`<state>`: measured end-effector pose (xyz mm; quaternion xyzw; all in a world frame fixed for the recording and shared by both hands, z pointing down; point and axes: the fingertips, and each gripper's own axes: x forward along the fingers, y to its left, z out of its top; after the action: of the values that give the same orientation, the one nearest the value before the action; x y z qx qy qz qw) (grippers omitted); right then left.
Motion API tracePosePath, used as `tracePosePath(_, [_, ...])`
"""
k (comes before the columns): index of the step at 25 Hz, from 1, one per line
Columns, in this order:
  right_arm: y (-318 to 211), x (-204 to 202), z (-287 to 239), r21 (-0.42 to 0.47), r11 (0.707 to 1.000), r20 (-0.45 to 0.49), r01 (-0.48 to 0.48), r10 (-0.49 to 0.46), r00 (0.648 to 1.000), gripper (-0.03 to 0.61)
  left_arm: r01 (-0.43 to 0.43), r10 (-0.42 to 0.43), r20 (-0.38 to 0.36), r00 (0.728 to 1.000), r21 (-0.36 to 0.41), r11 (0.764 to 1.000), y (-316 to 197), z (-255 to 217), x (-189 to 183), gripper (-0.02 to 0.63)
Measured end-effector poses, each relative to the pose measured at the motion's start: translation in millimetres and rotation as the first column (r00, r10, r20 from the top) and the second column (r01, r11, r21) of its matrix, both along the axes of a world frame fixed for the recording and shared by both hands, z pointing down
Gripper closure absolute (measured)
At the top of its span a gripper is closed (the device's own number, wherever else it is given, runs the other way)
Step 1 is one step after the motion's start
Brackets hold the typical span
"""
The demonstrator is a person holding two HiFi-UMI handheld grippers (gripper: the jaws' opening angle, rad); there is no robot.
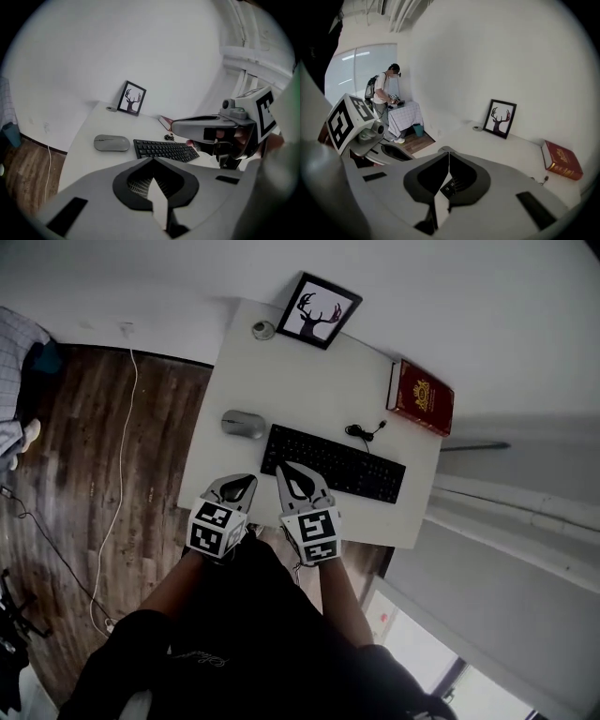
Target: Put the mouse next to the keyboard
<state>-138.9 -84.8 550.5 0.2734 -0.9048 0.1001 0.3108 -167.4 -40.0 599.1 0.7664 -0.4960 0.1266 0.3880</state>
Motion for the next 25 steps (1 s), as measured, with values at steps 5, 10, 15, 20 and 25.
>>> tracePosePath(5, [-16.1,-36.8,22.5,-0.062,0.997,-0.071,0.047,-0.052,0.996,0.557,-0.002,0.001,-0.033,0.999,-0.031,1.0,-7.2,13.1,-18.1,0.611])
tracePosePath(10, [-27.0,-70.2,42.8,-0.072,0.987,-0.197,0.146,-0.158,0.968,0.557,0.005,-0.009,-0.074,0.997,-0.048,0.999,-10.6,19.9,-36.9,0.611])
tracePosePath(15, [-38.9,-89.9,64.9,-0.064,0.962,-0.368,0.267,-0.272,0.889,0.555,0.013,-0.018,-0.078,0.997,-0.065,0.998,-21.9,26.7,-59.8,0.611])
tracePosePath(20, [-42.6,-99.9,90.9,-0.078,0.9,-0.519,0.429,-0.404,0.753,0.5,0.012,-0.018,-0.093,0.996,-0.065,0.998,-32.9,28.6,-72.9,0.611])
tracePosePath(25, [-42.0,-103.3,114.5,-0.168,0.852,-0.576,0.495,-0.493,0.652,0.375,-0.025,0.024,-0.049,0.999,-0.028,0.999,-40.6,22.6,-80.3,0.611])
